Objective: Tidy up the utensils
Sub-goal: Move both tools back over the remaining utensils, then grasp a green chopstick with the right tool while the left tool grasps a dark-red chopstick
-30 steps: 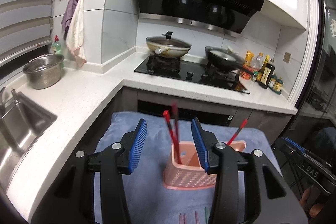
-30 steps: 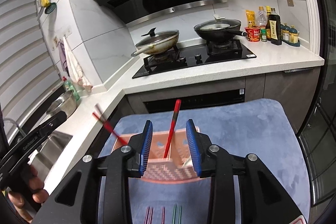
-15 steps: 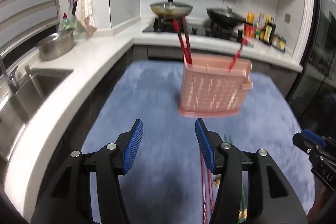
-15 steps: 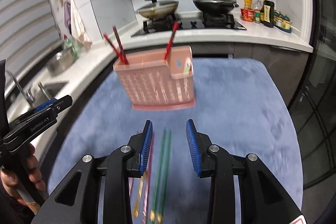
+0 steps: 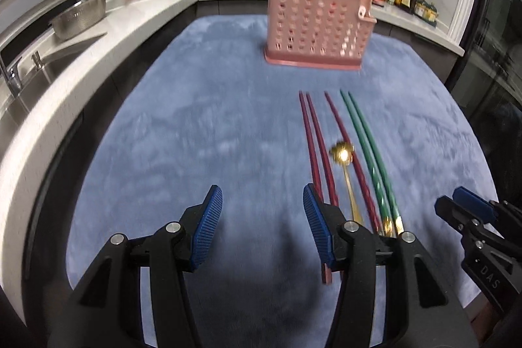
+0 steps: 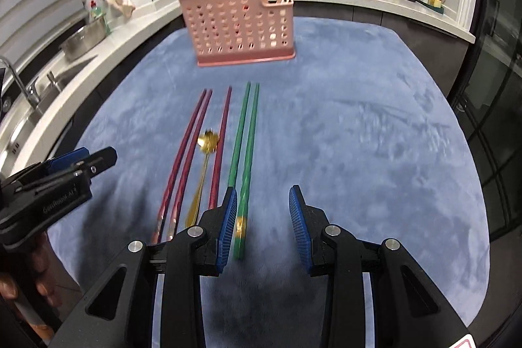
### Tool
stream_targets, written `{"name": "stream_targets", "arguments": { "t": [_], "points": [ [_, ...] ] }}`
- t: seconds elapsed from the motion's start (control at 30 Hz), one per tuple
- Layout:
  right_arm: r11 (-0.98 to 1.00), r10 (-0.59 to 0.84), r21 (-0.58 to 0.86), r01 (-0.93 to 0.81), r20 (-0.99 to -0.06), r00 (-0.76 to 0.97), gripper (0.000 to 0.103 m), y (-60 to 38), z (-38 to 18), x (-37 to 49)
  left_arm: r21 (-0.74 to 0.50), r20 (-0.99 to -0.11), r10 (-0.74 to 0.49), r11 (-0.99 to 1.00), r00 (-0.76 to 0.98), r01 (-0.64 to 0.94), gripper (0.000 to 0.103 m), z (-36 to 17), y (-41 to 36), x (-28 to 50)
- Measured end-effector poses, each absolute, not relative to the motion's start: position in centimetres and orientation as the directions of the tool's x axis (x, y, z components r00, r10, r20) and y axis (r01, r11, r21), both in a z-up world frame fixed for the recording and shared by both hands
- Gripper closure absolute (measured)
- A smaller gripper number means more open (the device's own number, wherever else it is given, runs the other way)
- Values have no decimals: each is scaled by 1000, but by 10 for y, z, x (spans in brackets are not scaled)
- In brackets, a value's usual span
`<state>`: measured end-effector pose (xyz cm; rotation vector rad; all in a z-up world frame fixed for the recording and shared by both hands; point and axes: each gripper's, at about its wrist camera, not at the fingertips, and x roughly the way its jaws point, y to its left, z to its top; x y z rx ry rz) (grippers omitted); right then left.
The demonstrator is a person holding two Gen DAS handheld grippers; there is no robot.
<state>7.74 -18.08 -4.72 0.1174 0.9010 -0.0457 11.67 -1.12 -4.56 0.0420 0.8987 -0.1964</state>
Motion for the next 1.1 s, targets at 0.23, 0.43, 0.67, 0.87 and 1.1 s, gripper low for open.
{"name": "stream_targets", "arguments": {
  "t": [0.23,0.43,0.67,0.87,1.1],
  "points": [
    [991,31,100,86,-814,580,70,-175,-70,78,-54,-807,-154,981,570,188,54,-64,-11,104],
    [991,38,102,83,-828,559,73,-172,-81,82,-65,-823,-155,981,546,181,54,-73,-9,101],
    [992,41,97,77,-843,537,83,-170,-90,86,-71,-831,-161,980,532,186,54,-78,-11,100],
    [993,56,103,61,-848,527,85,-167,-95,90,-80,-834,-176,976,523,201,54,-79,-15,100],
    [994,44,92,65,-849,527,96,-168,-99,92,-93,-837,-197,971,511,221,54,-80,-22,98]
  ]
}}
